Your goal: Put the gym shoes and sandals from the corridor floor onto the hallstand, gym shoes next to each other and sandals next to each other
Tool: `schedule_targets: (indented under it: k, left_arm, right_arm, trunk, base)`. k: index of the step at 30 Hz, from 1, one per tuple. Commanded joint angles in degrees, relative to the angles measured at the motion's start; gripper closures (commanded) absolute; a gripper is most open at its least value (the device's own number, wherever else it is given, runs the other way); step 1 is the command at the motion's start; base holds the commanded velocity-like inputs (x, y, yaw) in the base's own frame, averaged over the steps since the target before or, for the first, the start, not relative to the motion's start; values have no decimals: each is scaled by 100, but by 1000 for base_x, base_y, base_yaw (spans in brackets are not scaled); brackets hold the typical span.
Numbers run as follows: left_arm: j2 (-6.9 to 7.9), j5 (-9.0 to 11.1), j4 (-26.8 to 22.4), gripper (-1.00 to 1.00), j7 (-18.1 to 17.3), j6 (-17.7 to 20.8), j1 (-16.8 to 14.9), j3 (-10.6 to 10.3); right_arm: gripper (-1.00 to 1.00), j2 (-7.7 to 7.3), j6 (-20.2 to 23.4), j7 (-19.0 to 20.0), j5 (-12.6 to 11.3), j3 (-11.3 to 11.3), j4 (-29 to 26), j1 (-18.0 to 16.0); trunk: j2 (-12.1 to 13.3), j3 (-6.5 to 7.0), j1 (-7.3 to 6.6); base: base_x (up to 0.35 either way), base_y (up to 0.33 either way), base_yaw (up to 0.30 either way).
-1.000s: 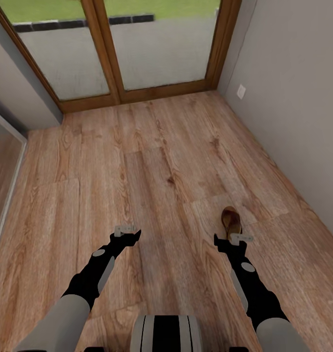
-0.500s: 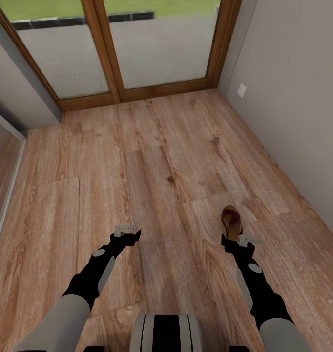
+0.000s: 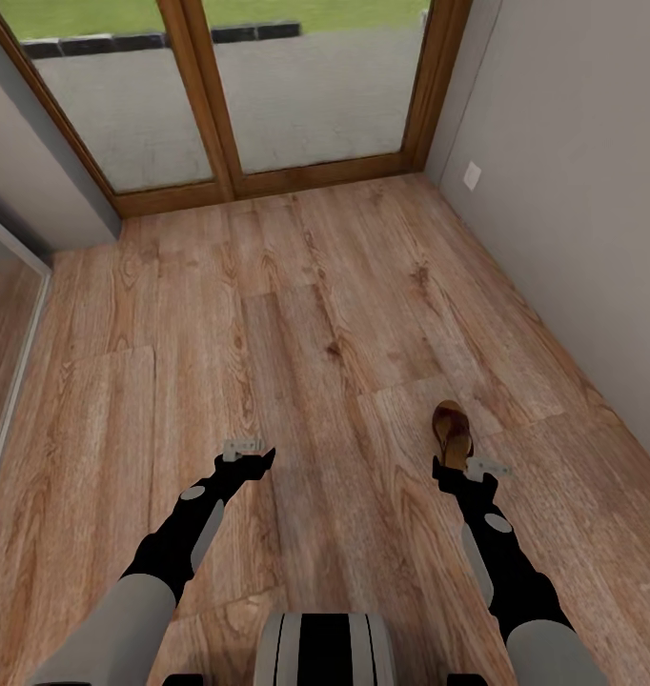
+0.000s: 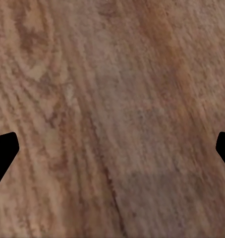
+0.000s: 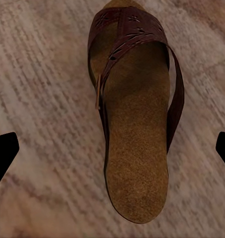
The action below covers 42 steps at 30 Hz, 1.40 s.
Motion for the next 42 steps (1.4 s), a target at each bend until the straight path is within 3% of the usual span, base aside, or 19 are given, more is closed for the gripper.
schedule_targets:
  k: [1, 9, 30, 42]
  left_arm:
    - [-5, 12, -10, -100, -39, 42, 1, 26]
    - [-5, 13, -10, -100, -42, 35, 7, 26]
    - [-5, 13, -10, -100, -40, 35, 6, 26]
    - [-5, 12, -10, -100, -40, 34, 7, 26]
  right_arm:
    - [-100, 5, 7, -6, 22, -11, -4, -2]
    - [-100, 5, 8, -6, 13, -18, -4, -2]
    - [-100, 5, 8, -6, 6, -26, -7, -2]
    - [-100, 5, 7, -6, 6, -27, -12, -2]
  trunk:
    - [-1, -3, -1]
    - [-1, -22, -1]
    - [-29, -672, 53]
    - [-29, -784, 53]
  base:
    - [0, 0, 0]
    - [0, 0, 11]
    - [0, 0, 68]
    - [0, 0, 6]
